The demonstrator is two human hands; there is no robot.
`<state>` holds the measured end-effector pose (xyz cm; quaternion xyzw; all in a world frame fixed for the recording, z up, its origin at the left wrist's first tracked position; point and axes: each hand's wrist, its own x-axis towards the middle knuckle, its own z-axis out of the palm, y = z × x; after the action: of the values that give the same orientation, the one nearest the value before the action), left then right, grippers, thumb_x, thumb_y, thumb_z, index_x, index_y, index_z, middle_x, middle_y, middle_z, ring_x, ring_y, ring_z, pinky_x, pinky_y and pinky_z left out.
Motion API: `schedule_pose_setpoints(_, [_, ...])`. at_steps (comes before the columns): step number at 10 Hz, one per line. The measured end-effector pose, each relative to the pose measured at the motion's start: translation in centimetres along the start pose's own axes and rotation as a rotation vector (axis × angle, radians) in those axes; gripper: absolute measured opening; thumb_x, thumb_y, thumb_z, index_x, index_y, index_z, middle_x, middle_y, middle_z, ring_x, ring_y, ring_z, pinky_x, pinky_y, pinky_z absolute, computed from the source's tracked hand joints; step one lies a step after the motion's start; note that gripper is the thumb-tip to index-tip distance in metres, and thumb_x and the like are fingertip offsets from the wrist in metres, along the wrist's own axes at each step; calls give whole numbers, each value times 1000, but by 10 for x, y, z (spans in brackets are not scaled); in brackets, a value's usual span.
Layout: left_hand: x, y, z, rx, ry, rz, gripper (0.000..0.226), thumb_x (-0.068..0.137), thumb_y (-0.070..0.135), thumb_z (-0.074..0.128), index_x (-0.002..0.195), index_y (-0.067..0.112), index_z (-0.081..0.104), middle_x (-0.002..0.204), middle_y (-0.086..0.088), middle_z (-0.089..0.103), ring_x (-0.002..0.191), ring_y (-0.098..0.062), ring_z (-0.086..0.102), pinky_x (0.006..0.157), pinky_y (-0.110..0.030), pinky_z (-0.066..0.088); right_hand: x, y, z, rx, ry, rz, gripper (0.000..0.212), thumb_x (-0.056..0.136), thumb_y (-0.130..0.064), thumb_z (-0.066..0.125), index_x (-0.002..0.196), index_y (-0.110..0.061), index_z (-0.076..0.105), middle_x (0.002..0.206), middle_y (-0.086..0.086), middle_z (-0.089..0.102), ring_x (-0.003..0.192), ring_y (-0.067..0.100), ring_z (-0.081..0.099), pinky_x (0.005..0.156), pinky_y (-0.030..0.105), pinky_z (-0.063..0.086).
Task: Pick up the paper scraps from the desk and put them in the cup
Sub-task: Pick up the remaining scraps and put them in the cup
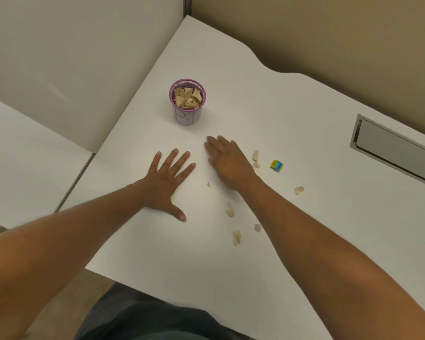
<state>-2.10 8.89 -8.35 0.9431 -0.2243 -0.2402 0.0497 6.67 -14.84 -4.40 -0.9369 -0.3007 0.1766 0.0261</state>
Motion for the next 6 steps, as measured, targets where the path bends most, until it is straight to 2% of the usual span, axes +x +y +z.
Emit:
schedule_pose_setpoints(1, [1, -1, 4, 6, 20, 3, 155, 46, 115, 31, 162, 29, -23, 169, -3, -36, 155, -33, -34, 124, -66, -15, -26, 19, 5, -81, 59, 124, 46, 105, -29, 40, 147, -11, 45, 160, 5, 37, 150, 35, 27, 121, 57, 20])
schedule_pose_setpoints(2, [1, -1, 5, -4, 33, 2, 156, 45, 115, 33, 164, 29, -19, 170, -1, -34, 156, -31, -34, 124, -65, -14, -56, 47, 7, -180, 23, 172, 39, 99, -24, 48, 136, -12, 52, 160, 8, 34, 147, 38, 29, 118, 54, 27])
schedule_pose_setpoints(3, [1, 1, 3, -10, 18, -9, 156, 45, 115, 34, 163, 29, -21, 169, 0, -36, 155, -29, -36, 124, -66, -14, -76, 59, 17, 15, 67, 221, 43, 108, -15, 38, 149, -9, 41, 162, 7, 29, 147, 32, 28, 116, 39, 35])
schedule_pose_setpoints(4, [0, 2, 1, 2, 6, -22, 157, 44, 115, 35, 162, 29, -23, 168, 1, -38, 155, -29, -36, 125, -66, -13, -93, 53, 23, 14, 52, 241, 42, 103, -4, 41, 145, -4, 43, 154, 12, 37, 140, 32, 35, 106, 45, 45])
schedule_pose_setpoints(5, [0, 3, 1, 13, 5, -32, 157, 44, 114, 37, 163, 30, -22, 169, 2, -35, 156, -28, -34, 125, -64, -13, -127, 31, 25, 220, 50, 361, 31, 106, -10, 36, 132, -1, 50, 139, 19, 48, 127, 40, 45, 103, 56, 45])
schedule_pose_setpoints(6, [1, 3, 1, -2, 0, -29, 156, 44, 114, 38, 161, 33, -26, 169, 5, -36, 157, -27, -33, 124, -63, -14, -150, 26, 37, 246, 148, 420, 31, 104, -8, 40, 132, -2, 52, 139, 16, 50, 126, 38, 47, 101, 52, 48])
